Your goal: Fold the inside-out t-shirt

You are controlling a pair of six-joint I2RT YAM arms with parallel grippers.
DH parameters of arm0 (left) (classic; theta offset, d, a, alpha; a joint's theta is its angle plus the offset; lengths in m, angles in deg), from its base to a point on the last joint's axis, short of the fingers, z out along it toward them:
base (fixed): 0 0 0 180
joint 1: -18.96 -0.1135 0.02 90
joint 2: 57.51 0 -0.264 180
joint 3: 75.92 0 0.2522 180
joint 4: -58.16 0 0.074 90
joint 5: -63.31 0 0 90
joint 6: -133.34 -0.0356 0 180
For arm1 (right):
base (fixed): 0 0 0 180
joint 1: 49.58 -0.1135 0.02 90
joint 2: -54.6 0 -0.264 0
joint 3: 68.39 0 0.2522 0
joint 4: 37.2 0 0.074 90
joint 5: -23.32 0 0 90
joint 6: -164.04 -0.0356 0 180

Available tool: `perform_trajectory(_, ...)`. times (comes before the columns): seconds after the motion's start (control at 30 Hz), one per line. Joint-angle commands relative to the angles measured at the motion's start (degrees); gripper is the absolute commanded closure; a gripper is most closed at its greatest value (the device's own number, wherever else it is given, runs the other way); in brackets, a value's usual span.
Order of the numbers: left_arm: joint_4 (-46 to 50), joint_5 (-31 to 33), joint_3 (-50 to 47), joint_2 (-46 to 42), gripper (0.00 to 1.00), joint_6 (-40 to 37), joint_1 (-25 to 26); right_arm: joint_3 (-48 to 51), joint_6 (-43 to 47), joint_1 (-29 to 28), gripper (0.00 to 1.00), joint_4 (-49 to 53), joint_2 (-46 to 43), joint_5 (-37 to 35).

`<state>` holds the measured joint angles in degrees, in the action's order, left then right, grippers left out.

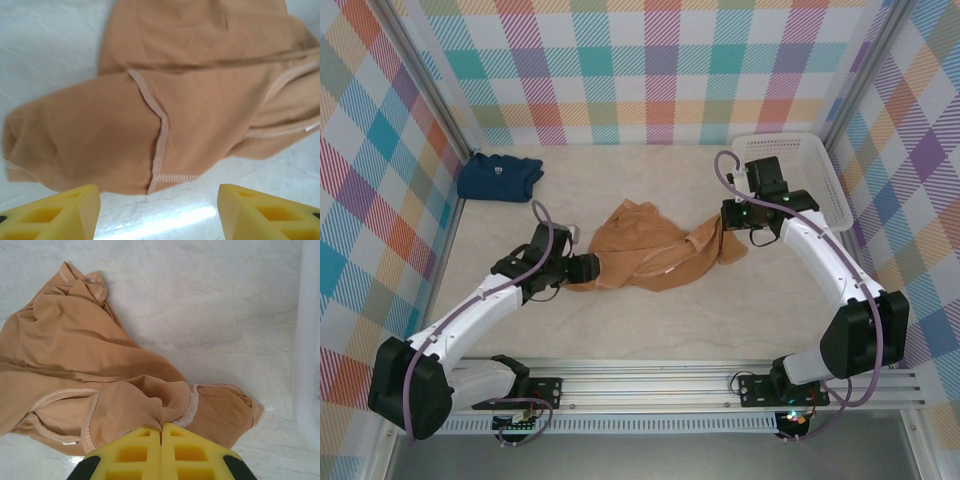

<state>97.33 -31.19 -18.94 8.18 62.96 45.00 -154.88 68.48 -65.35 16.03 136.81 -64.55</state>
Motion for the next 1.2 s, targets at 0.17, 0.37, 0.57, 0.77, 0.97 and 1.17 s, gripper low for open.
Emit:
perform_trajectory(0.17, -0.74, -1.44, -1.48, 8.38, 0.47, 3.65, 1.15, 0.63, -0.61, 0.15, 1.00, -1.61, -0.20, 1.01)
perform_trajectory(0.37, -5.63, -4.70, -0.57, 14.49, 0.45, 6.02, 2.04, 1.00, -0.51, 0.16, 1.00, -1.54, -0.61, 1.20)
perform_trajectory(0.57, -7.77, -3.77, 0.51, 19.77, 0.49, 6.66, 2.07, 1.01, -0.44, 0.17, 1.00, -1.70, -0.92, 1.56)
perform_trajectory(0.77, -9.00, -3.19, 0.55, 19.90, 0.76, 6.66, 2.08, 0.92, -0.40, 0.15, 1.00, -1.41, -1.09, 1.51)
perform_trajectory(0.97, -5.19, 0.92, 2.05, 13.60, 0.96, 4.63, 2.08, 0.20, -0.50, 0.13, 1.00, -1.15, -3.02, 1.48)
perform_trajectory(1.17, 6.65, 12.88, 14.33, -3.53, 0.98, -0.44, 1.86, -6.52, 1.32, 0.13, 1.00, -0.78, -11.99, -2.19)
